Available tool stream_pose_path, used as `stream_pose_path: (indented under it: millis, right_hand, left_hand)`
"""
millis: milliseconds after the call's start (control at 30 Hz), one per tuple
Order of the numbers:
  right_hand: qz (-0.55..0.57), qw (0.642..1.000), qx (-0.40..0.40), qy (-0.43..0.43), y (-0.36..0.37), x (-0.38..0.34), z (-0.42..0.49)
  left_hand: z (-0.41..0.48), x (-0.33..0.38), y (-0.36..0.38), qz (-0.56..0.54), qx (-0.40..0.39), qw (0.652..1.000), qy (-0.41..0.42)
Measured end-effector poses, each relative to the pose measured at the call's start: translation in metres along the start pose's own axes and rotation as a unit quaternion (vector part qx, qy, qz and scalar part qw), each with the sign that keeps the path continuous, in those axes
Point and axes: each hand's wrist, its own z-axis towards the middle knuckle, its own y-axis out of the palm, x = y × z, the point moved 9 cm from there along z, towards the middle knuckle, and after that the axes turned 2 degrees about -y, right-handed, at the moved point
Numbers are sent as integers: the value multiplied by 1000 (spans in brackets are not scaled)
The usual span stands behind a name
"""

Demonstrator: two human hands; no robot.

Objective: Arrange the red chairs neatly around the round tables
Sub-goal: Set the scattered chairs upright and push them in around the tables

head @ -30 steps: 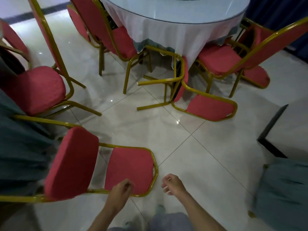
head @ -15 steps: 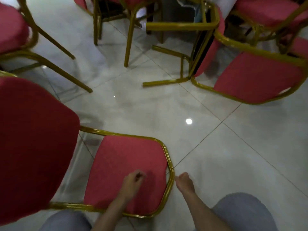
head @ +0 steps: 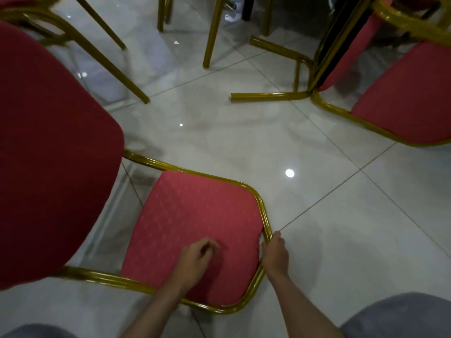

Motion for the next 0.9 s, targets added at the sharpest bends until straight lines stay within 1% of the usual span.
stream_pose_path:
  millis: [133, 233, 400, 467, 533, 567, 633, 733, 833, 900]
  right_hand:
    - [-1, 999, 45, -4, -17, -5, -9]
    - [-6, 1000, 25, -6, -25, -4, -13]
    - [38, 999, 11, 3, -70, -11, -21]
    - [41, 999, 13, 18, -104, -19, -27]
    - [51, 998, 19, 27, -145, -32, -36]
    - [56, 998, 21, 26, -170, -42, -43]
    - [68, 997, 26, 25, -220, -60, -59]
    - [80, 996, 28, 38, -289, -90, -90]
    - [90, 994, 9, 57, -336, -113, -125]
    - [103, 993, 9, 53, -372, -130, -149]
  left_hand:
    - [2, 3, -5, 40, 25, 999, 11]
    - [1, 14, -9, 74, 27, 996, 28]
    - [-11, 49, -28, 66, 30, 997, 40]
    - [-27, 57, -43, 56, 34, 997, 35]
    - [-46, 66, -68, 32, 70, 997, 13]
    - [-59, 79, -83, 15, 90, 996, 8]
    - [-82, 111, -104, 4, 105, 994, 20]
    - [-108, 158, -134, -20, 81, 997, 1]
    - [-127, 207, -164, -16, 62, 998, 7]
    - [-142, 248, -184, -5, 62, 998, 15]
